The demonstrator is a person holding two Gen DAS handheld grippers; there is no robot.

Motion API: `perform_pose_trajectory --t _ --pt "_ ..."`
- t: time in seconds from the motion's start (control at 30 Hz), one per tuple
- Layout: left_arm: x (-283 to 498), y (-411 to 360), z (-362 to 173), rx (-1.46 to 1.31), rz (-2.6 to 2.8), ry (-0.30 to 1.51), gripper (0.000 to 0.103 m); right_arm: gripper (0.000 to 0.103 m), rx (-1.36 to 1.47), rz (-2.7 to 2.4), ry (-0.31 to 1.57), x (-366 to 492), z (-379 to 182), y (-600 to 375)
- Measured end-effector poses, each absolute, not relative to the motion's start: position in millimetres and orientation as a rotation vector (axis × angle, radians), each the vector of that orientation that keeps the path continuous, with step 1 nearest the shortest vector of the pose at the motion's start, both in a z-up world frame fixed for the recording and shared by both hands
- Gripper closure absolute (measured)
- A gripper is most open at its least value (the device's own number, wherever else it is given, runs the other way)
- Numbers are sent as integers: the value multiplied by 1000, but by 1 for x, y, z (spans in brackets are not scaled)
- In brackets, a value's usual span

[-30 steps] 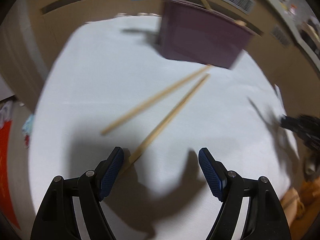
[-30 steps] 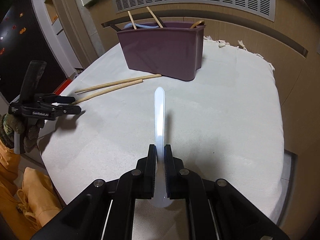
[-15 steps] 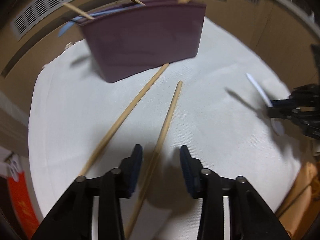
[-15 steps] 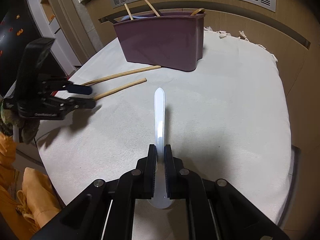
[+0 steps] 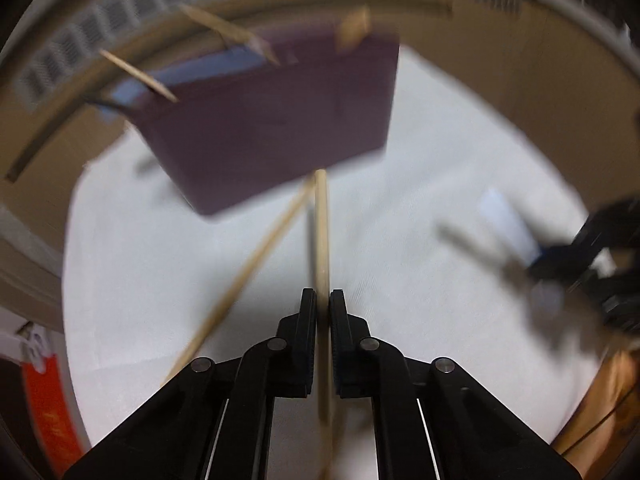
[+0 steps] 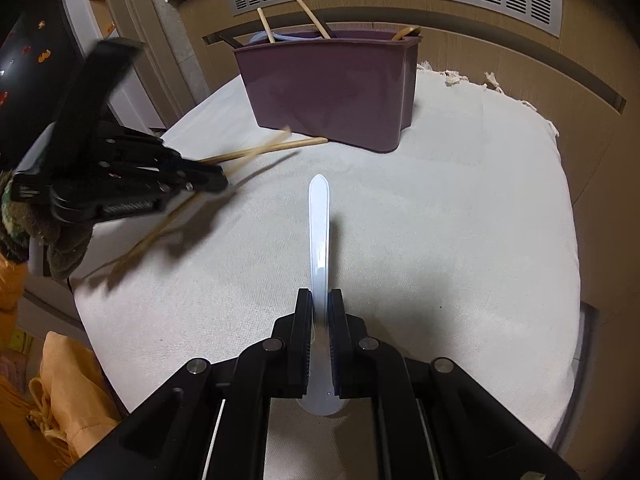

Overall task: Organize utensils
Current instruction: 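Lift the white spoon and chopstick up over the purple caddy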

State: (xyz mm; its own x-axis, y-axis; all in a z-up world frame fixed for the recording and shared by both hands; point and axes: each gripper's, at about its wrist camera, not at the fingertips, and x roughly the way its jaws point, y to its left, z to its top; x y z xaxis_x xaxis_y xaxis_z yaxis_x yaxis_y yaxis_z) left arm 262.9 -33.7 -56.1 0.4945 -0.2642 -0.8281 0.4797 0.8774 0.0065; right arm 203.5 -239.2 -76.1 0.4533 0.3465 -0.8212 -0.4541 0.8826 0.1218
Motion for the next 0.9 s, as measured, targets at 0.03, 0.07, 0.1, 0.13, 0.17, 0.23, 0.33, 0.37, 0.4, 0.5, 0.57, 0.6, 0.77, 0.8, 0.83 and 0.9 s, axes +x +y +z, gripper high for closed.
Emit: perform_pose_trajectory --t 0.03,0.07,0.1,0.13,0.17,0.23,0.33,0.37,0.4,0.5,0.57,0.6,0.77,0.8,0.83,0.9 --pt "259 -29 -47 205 -462 921 96 95 -123 492 983 204 -75 -239" --pt "253 -21 -32 129 -470 872 96 95 -126 487 985 205 -75 -239" --pt "250 -16 -24 89 -474 845 96 94 -130 484 988 206 -76 -239" --pt "245 -9 -13 35 -480 808 96 94 -133 482 990 207 -76 -239" --pt "242 -2 -6 -7 -481 780 96 95 -137 478 992 209 -77 -238" --pt "235 8 5 -51 -471 741 96 95 -136 477 1000 211 -79 -237" --pt "230 19 11 -79 -448 706 96 94 -162 479 1012 219 -81 -228" --pt "227 20 13 -90 -449 700 96 93 -176 482 1017 222 -82 -224" --pt "217 24 14 -102 -449 692 96 89 -188 490 1028 227 -83 -220" --pt "215 27 18 -123 -453 680 96 84 -224 480 1051 238 -90 -211" --pt "215 29 17 -130 -455 678 96 84 -242 475 1078 244 -96 -208" --pt "213 29 17 -133 -454 676 96 84 -245 472 1090 246 -98 -207" --pt "208 31 12 -172 -447 668 96 93 -257 450 1088 239 -93 -207" --pt "205 32 13 -173 -443 661 96 93 -243 447 1070 233 -89 -210" --pt "202 32 14 -173 -439 649 96 93 -231 444 1052 228 -83 -211" --pt "195 32 19 -174 -435 621 96 93 -193 451 1008 217 -67 -216"
